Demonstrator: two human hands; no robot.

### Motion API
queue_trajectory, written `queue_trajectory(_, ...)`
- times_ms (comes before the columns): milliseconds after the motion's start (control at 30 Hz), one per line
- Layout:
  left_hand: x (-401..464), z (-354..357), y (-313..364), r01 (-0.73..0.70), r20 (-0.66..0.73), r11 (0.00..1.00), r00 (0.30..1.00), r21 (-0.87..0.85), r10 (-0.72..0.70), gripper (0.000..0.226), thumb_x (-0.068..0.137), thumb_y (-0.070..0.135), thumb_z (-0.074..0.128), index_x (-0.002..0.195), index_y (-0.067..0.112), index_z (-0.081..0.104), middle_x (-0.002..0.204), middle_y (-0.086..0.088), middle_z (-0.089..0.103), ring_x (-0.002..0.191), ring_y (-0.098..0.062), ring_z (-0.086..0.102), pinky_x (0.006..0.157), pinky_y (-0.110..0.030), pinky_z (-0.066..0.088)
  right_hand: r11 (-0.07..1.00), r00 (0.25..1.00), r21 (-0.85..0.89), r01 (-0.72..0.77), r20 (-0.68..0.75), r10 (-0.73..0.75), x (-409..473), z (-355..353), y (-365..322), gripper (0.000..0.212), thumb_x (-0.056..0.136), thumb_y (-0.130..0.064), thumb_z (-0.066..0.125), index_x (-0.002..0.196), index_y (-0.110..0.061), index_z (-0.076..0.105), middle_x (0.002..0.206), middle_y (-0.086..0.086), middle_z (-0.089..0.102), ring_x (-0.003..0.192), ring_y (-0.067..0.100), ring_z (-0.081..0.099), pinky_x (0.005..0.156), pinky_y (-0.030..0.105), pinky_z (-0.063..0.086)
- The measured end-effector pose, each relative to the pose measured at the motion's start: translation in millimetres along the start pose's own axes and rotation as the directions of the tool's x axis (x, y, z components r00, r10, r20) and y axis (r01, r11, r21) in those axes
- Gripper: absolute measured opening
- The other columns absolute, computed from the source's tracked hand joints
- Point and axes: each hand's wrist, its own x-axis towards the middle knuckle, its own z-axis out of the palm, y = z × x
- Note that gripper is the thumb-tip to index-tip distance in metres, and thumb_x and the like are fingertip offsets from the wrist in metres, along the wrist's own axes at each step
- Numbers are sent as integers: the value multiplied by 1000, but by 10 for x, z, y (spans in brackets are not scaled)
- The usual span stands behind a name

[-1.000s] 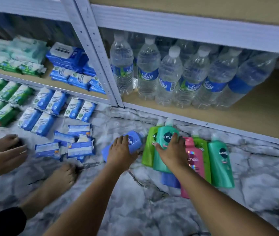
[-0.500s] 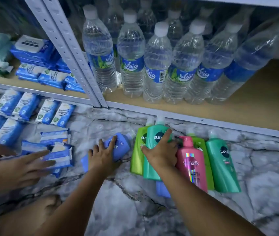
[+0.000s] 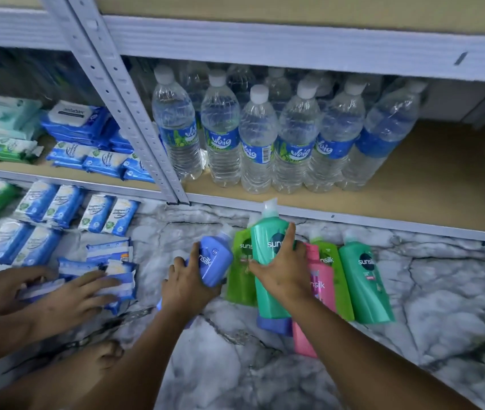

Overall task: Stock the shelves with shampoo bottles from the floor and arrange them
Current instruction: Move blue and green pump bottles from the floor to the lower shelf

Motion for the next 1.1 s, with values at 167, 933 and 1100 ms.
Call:
queue_trajectory(167,-528,-716,417,-49,-137,981,990,-187,24,108,66,50,73,150,28,8,124,-11,41,117,-35,44,92,-43,42,991,993,103,87,-86,-78,-498,-698,-160,123,62,-53,75,151,-22,-4,133,12,36,118,32,46,93,39,45)
queue_trajectory(933,-1076,-3311,2174,-638,-676,583,711,-503,195,106,71,39,80,150,27,9,131,7,31,126,-14,35,102,-33,32,785,670,138,604,-622,-406,-773,-3327,-1843,129,62,-36,83,151,-22,-9,142,11,28,126,30,41,100,41,41)
queue_trajectory(1100,-310,-3595,2437,-687,-701,494,685,-532,198,109,67,19,84,147,29,11,128,8,34,113,-10,43,90,-28,39,725,592,136,675,-686,-423,-27,-3278,-2252,132,58,-36,86,151,-26,-9,138,12,31,124,30,40,103,42,40)
